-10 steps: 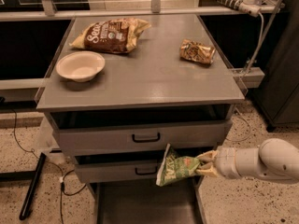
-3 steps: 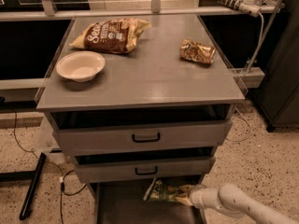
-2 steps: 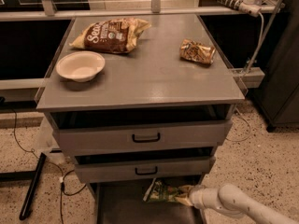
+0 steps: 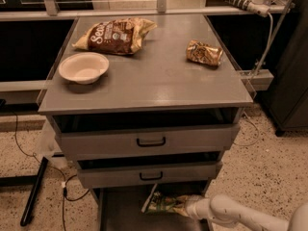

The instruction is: Place green jalapeno chip bag into bottom drawer

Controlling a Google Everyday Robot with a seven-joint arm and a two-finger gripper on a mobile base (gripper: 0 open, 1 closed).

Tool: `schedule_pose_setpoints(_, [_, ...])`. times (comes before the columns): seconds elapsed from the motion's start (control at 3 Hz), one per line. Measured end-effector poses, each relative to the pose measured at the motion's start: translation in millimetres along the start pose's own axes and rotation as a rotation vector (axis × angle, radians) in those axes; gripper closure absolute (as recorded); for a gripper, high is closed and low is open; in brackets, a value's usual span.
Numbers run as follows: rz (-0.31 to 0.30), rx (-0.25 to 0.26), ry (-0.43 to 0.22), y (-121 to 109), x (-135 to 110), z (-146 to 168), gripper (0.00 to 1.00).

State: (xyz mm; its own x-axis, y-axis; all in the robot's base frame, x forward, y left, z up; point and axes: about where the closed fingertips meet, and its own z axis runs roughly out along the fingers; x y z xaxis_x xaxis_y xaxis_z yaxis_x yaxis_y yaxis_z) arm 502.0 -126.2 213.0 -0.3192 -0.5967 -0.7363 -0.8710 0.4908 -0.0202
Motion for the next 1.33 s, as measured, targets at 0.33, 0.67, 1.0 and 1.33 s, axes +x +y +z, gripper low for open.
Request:
schedule_pose_setpoints(0.33, [-0.021, 0.025, 0.053, 4, 22, 29, 1.00])
schedule_pose_setpoints(0.67, [-0.022, 0.051, 0.089, 4, 41, 47, 1.00])
schedule_pose_setpoints(1.0, [-0.022, 0.054, 0.090, 3, 41, 48, 0.81])
schedule_pose_setpoints(1.33, [-0.022, 0.054, 0.090, 3, 41, 48, 0.58])
